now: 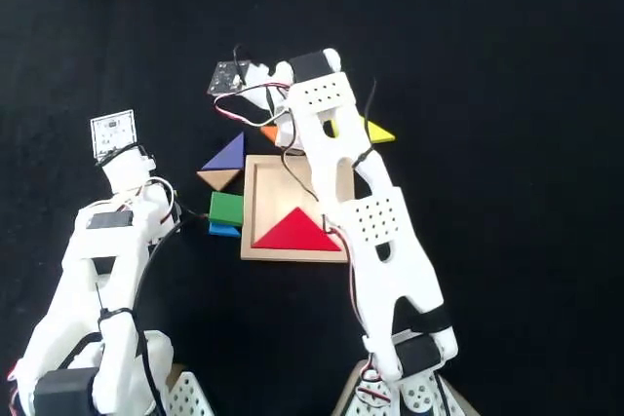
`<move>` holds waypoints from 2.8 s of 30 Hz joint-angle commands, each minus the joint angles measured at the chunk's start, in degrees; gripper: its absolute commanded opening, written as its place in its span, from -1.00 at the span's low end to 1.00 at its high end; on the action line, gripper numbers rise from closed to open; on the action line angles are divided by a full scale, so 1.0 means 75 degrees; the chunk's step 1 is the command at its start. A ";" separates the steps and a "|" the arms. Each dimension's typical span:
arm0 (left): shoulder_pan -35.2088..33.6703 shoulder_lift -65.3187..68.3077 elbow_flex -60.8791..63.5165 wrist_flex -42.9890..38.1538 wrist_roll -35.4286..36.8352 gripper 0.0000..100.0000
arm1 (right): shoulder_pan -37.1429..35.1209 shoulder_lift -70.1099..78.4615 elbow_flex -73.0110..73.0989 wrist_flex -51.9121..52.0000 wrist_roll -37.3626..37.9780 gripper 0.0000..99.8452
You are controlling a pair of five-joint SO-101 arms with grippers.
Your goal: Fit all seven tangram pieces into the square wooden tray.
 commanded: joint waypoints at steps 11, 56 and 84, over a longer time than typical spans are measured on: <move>0.0100 -0.0129 -0.0158 -0.0117 0.0082 -0.80 | -0.0117 -0.0428 0.0299 -0.0399 0.1020 -0.55; 0.0076 -0.0117 -0.0135 -0.0117 0.0082 -0.80 | 0.2532 -0.8656 0.9981 -0.1664 -0.3141 -0.98; 0.0111 -0.0152 -0.0088 -0.0117 0.0082 -0.80 | 0.2462 -0.6605 1.1481 -0.4653 -0.5908 -0.80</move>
